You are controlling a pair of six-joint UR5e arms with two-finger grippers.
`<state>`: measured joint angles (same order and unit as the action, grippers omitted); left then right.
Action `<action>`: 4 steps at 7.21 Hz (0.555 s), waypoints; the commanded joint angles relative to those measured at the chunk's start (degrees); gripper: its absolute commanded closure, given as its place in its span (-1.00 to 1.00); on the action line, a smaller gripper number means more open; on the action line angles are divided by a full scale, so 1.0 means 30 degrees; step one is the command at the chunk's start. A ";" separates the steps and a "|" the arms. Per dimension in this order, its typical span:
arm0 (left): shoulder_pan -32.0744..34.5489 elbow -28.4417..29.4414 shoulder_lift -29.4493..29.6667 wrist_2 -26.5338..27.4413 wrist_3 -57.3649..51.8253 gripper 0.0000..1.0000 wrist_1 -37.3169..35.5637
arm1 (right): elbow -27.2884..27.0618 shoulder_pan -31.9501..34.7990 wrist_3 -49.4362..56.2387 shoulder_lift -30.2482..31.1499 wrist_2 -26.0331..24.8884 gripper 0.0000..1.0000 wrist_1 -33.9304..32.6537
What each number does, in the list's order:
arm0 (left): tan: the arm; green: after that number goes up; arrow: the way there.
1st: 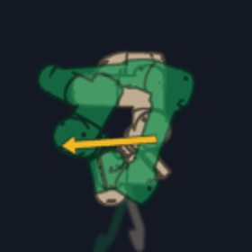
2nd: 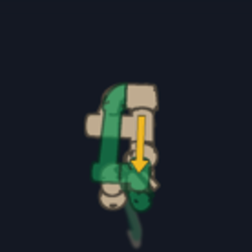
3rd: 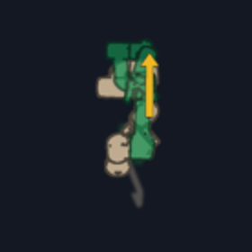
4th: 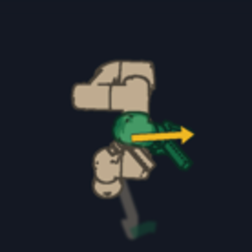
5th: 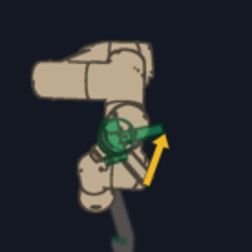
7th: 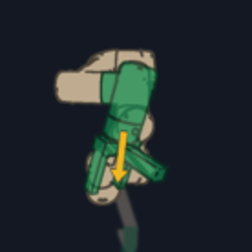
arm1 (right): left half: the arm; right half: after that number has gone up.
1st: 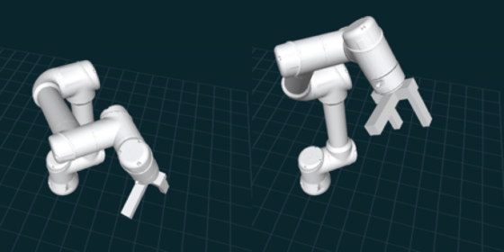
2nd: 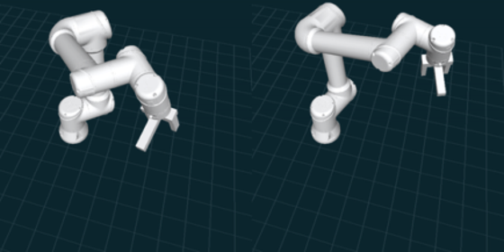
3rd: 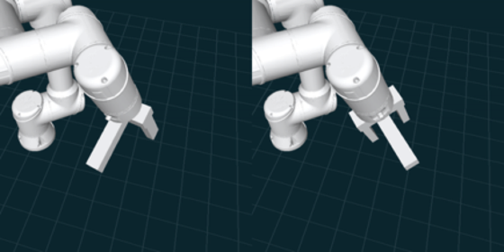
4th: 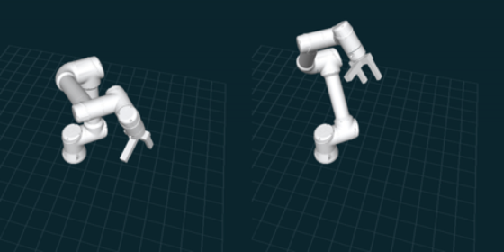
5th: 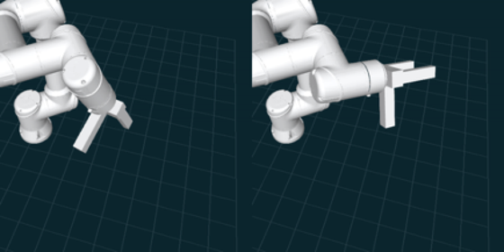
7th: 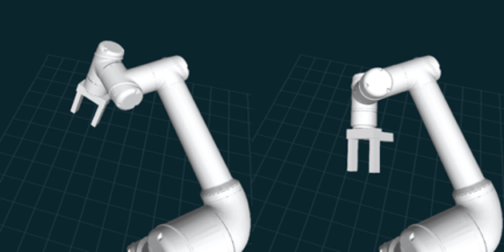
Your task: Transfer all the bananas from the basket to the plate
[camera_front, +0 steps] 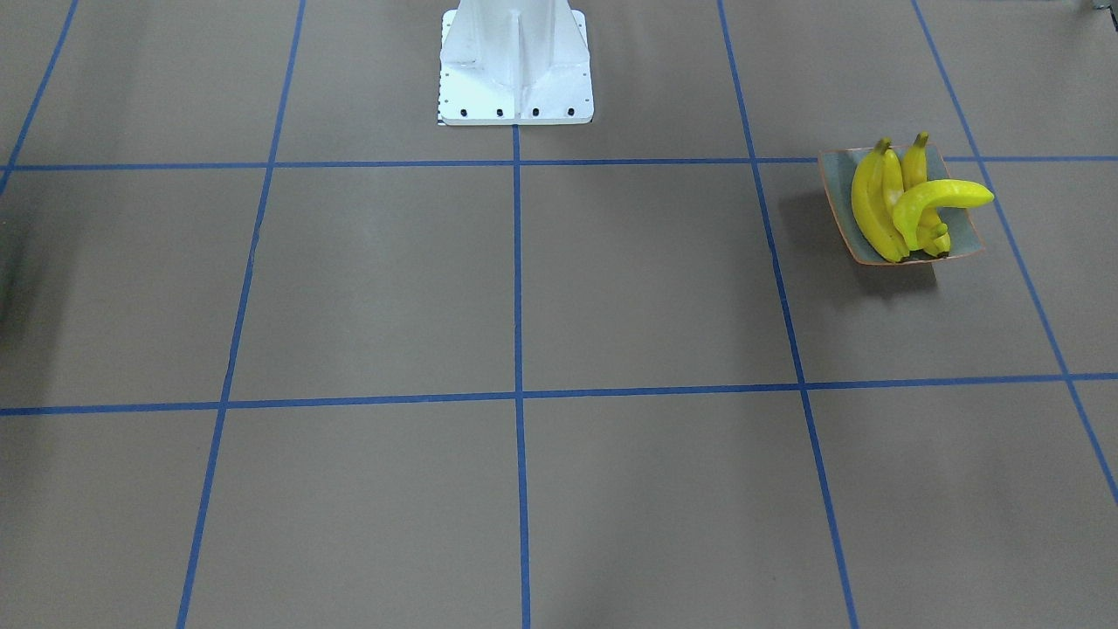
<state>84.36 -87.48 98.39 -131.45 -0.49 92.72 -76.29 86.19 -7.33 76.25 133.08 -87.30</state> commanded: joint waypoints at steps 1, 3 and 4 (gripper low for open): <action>0.0411 -0.0253 -0.0512 -0.1200 -0.0102 -0.99 -0.0259 | -0.0144 0.1149 0.1766 0.0159 0.0897 -1.00 -0.1481; 0.0795 -0.0805 -0.1208 -0.2354 0.0568 -0.99 -0.0262 | -0.1019 0.1533 0.1797 -0.0046 0.0903 -1.00 -0.3762; 0.0795 -0.1564 -0.2143 -0.2296 0.1211 -0.99 -0.0001 | -0.1169 0.1563 0.1797 0.0012 0.0903 -1.00 -0.4178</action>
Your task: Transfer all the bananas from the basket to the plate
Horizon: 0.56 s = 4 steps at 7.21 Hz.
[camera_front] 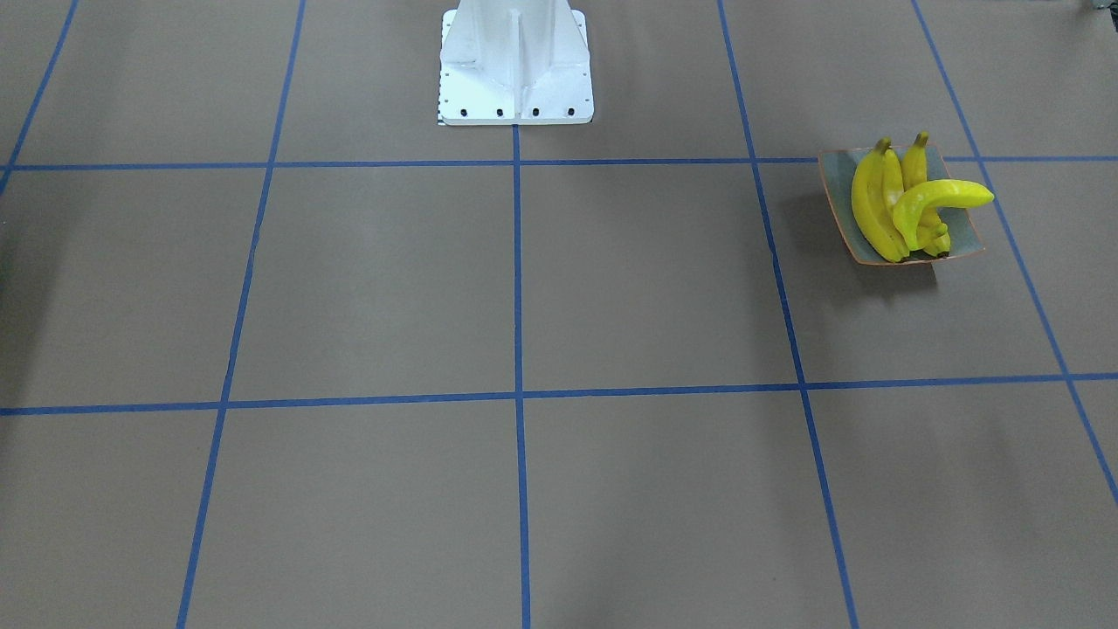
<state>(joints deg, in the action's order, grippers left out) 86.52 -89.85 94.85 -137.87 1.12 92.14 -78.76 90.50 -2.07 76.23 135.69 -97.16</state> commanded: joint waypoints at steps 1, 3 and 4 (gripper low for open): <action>0.0656 -0.1681 -0.1639 -0.0040 0.0768 -0.99 0.0107 | -0.0289 0.0126 0.0015 0.0020 0.0034 -1.00 -0.1039; 0.1801 -0.1749 -0.1646 0.0020 0.0740 -0.99 0.0048 | -0.0317 0.0155 -0.0131 -0.0184 -0.0141 -1.00 -0.1041; 0.1833 -0.1749 -0.1646 0.0020 0.0740 -0.99 0.0048 | -0.0434 0.0184 -0.0160 -0.0185 -0.0055 -1.00 -0.0953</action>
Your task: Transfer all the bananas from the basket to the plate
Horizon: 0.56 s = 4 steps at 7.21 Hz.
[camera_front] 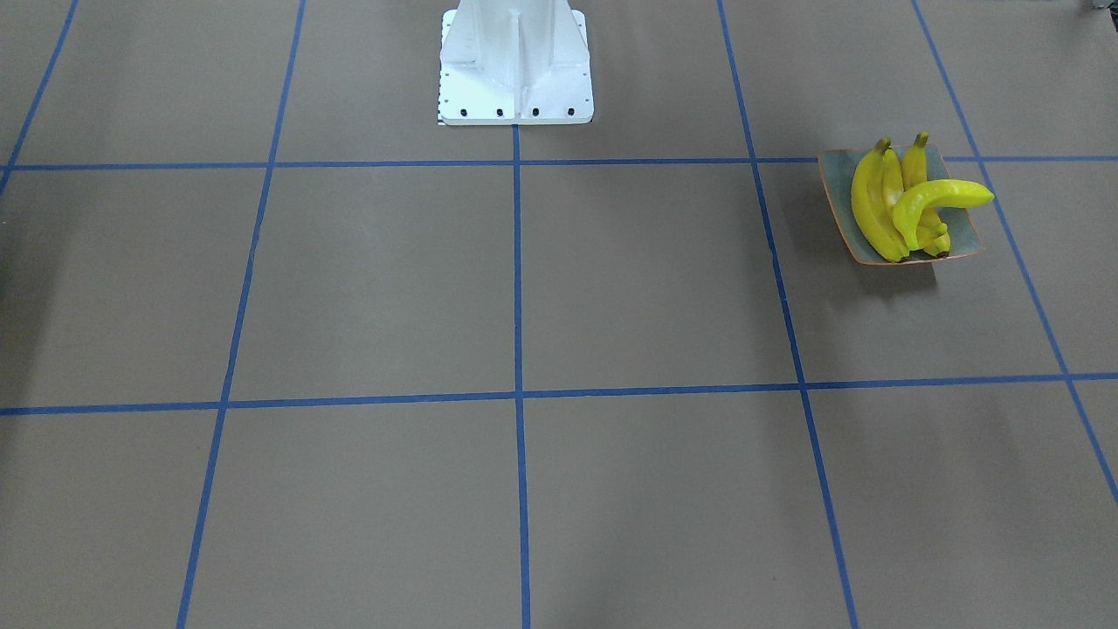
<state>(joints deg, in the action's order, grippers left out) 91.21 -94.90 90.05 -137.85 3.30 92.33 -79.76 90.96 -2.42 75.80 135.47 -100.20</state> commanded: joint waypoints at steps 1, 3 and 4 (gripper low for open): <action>0.0241 -0.0064 -0.0045 0.0012 0.0012 -0.99 -0.0015 | -0.0190 0.0032 -0.0042 0.0044 -0.0183 -1.00 0.0090; 0.0240 -0.0006 -0.0074 0.0012 -0.0017 -0.99 -0.0015 | -0.0162 0.0032 -0.0012 0.0103 -0.0156 -1.00 0.0119; 0.0240 0.0110 -0.0074 0.0012 -0.0017 -0.99 -0.0015 | -0.0162 0.0032 0.0075 0.0132 -0.0156 -1.00 0.0148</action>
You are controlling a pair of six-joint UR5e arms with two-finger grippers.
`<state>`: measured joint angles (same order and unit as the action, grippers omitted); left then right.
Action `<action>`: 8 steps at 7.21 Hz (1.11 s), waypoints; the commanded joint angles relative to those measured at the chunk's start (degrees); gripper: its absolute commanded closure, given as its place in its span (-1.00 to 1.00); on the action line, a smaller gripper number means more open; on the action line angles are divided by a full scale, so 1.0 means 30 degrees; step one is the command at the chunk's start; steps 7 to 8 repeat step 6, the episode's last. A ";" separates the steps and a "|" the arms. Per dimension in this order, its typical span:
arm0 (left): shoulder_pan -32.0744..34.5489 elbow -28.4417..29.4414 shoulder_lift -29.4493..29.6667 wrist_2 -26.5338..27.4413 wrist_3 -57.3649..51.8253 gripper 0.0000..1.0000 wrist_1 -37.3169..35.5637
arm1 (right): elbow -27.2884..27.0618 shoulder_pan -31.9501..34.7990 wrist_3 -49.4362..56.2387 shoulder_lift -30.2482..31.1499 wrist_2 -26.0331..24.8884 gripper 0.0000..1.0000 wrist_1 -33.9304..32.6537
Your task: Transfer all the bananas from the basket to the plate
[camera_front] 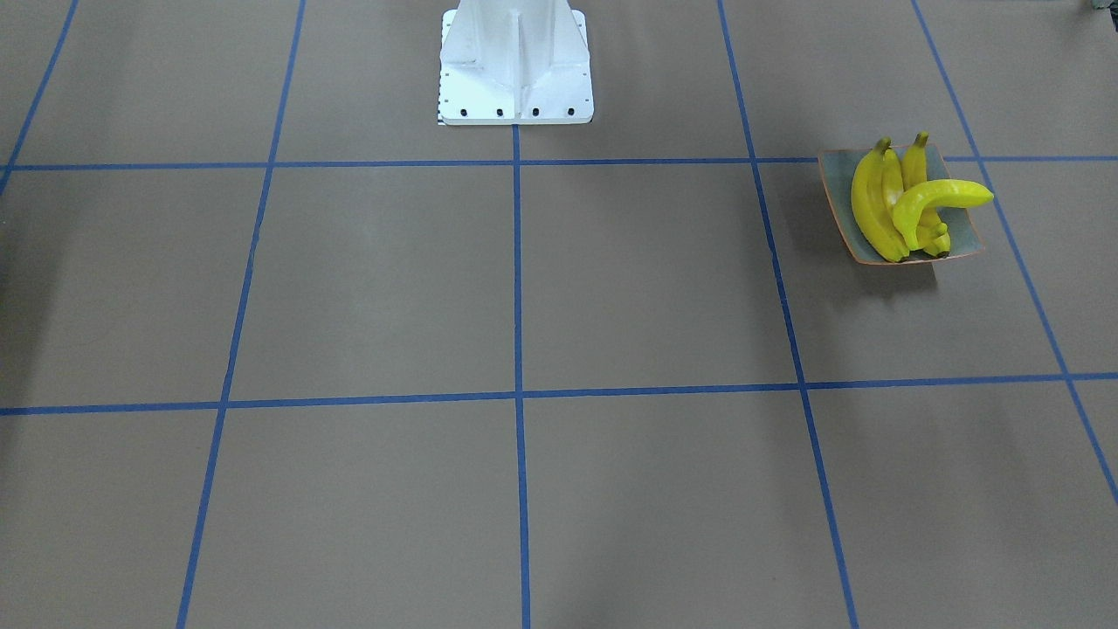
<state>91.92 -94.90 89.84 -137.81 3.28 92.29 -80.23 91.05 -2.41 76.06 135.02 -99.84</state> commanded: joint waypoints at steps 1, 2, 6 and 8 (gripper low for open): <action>0.0003 0.0140 -0.0006 0.0000 -0.0040 -0.99 0.0000 | 0.0025 0.0002 0.0130 0.0045 -0.0005 -1.00 0.0029; -0.0026 0.0169 -0.0006 0.0000 -0.0040 -0.99 0.0000 | 0.0025 0.0002 0.0131 0.0045 -0.0005 -1.00 0.0029; 0.0003 0.0199 -0.0006 0.0176 -0.0069 -0.99 0.0029 | 0.0025 0.0002 0.0160 0.0046 -0.0005 -1.00 0.0029; 0.0003 0.0199 -0.0006 0.0176 -0.0069 -0.99 0.0029 | 0.0025 0.0002 0.0160 0.0046 -0.0005 -1.00 0.0029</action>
